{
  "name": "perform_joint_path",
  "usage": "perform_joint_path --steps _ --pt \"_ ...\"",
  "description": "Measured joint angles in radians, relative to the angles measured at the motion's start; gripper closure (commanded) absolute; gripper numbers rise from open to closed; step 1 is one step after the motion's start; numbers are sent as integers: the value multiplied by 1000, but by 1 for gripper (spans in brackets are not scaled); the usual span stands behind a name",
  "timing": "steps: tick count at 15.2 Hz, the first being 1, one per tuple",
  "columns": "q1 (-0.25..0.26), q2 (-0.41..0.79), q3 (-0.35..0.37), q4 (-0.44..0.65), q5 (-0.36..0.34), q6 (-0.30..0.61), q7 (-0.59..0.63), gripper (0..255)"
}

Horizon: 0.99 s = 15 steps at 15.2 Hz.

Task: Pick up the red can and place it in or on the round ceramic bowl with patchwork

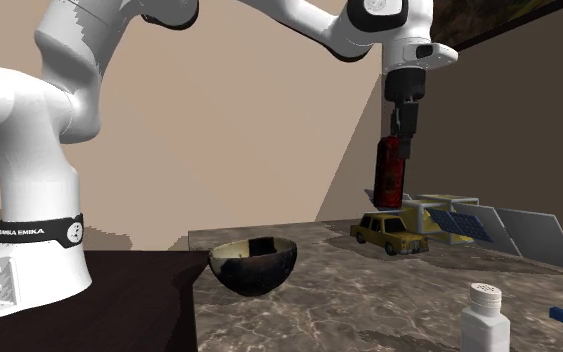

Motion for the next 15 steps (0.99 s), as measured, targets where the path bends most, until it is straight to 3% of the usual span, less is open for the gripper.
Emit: perform_joint_path --steps 3,15 --pt "-1 -55 1 -63 2 7 0 255" --pt "-13 -551 0 -678 24 127 -19 255"
